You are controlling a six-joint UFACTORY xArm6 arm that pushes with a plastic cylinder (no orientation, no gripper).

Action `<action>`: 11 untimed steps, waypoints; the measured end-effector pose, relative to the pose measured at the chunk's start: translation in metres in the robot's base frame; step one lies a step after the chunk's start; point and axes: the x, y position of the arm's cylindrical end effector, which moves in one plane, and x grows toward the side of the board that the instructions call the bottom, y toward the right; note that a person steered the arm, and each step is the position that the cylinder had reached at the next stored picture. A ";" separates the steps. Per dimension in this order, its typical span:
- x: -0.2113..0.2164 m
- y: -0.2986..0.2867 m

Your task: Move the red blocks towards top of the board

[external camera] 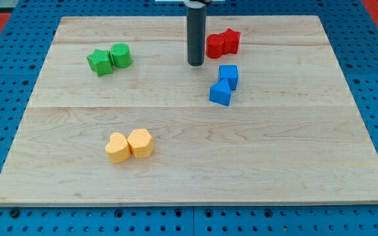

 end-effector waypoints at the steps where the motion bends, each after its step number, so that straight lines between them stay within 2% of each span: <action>1: -0.001 0.000; 4: -0.002 0.001; 7: -0.042 0.052; 8: -0.030 0.078; 9: -0.035 0.103; 10: -0.055 0.103; 11: -0.048 0.092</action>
